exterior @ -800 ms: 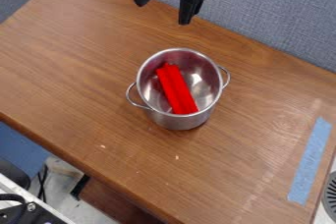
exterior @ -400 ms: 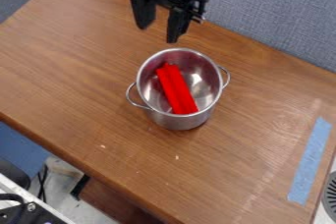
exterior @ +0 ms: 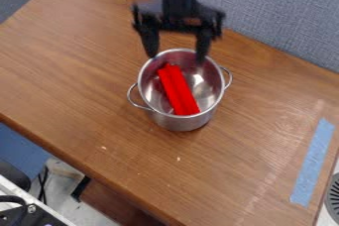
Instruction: Move the red object from the metal pot to the table
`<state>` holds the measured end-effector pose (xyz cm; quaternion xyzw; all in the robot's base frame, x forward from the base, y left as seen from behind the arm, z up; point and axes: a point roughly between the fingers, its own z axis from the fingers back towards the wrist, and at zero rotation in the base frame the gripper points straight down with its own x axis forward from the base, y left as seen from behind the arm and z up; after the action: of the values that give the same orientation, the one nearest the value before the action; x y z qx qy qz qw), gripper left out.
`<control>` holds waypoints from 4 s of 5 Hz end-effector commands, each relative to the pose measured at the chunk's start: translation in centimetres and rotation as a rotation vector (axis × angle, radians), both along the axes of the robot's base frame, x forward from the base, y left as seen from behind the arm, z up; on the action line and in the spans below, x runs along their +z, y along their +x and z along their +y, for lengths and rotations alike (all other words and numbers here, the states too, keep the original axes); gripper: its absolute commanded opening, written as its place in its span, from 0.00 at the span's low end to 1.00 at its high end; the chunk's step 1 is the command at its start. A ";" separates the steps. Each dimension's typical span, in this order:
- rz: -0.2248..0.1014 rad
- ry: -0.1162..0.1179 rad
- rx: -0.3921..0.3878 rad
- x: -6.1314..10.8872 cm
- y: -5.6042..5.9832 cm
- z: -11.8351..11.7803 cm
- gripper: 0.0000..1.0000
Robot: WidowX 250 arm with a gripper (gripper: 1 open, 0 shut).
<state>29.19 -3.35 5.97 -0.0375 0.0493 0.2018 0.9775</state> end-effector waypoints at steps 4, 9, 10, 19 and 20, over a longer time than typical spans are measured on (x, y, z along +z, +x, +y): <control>-0.045 -0.008 0.401 -2.0 -1.5 -0.2 0.00; -0.010 -0.007 0.745 0.1 -0.6 -11.7 0.00; -0.027 -0.018 0.661 -3.6 -1.4 -8.2 0.00; 0.024 0.164 0.526 0.1 -6.8 -6.6 0.00; 0.010 0.180 0.409 -2.8 -3.7 -6.8 0.00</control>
<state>24.57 -10.11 2.12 0.0565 0.0462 0.3968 0.9150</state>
